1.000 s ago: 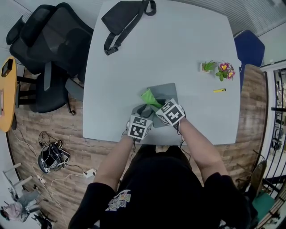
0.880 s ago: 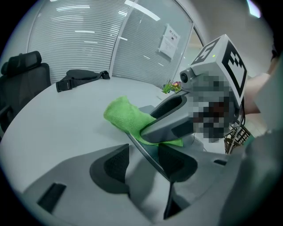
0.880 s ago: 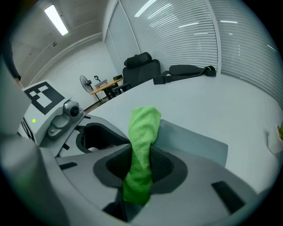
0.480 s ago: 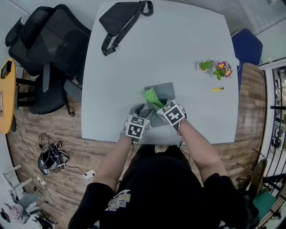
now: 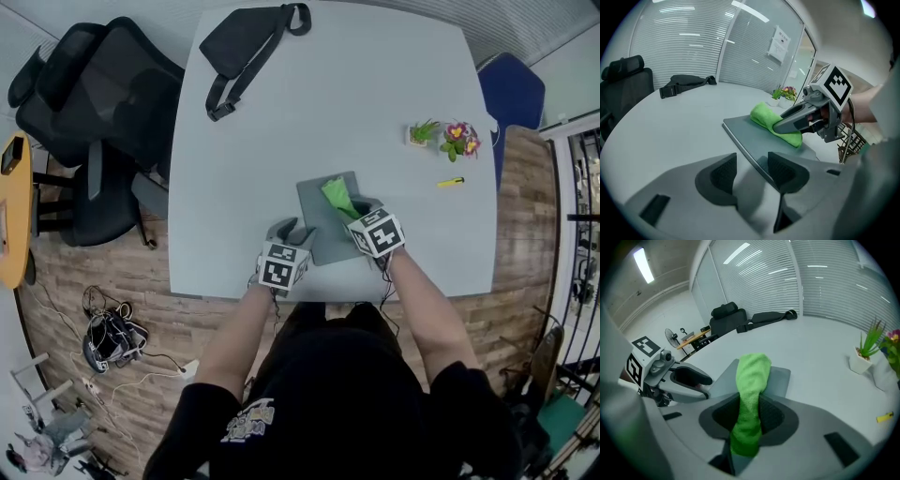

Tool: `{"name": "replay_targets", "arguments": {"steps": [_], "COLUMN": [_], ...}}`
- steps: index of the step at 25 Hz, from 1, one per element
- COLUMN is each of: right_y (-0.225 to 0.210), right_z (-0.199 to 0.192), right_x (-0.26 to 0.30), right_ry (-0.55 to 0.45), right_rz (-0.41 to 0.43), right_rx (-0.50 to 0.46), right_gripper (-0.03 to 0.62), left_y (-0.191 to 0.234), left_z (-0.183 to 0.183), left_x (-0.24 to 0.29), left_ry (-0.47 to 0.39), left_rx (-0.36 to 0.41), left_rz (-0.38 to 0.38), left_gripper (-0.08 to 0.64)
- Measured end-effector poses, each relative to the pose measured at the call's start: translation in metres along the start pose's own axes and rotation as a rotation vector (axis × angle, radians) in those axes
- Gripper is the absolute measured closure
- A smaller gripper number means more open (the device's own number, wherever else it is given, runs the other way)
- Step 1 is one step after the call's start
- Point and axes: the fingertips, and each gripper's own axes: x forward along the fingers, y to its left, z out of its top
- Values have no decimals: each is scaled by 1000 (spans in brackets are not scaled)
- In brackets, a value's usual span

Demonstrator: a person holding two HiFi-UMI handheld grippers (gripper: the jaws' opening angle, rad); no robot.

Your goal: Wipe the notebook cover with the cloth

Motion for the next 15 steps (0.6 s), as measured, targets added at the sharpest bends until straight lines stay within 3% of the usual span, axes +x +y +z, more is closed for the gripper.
{"name": "replay_targets", "arguments": {"steps": [8,15], "right_y": [-37,-56], "right_z": [-15,-29], "right_x": [-20,-30], "right_ry": [-57,-42], "right_rz": [-52,-115], "right_rx": [173,199], "right_gripper": [480,482], "left_y": [1,0], "left_z": [-1,0], "left_x": [0,0], "left_ry": [5,3], "left_rx": [-3,-3], "left_rz": [-1,1], "left_gripper": [350,350]}}
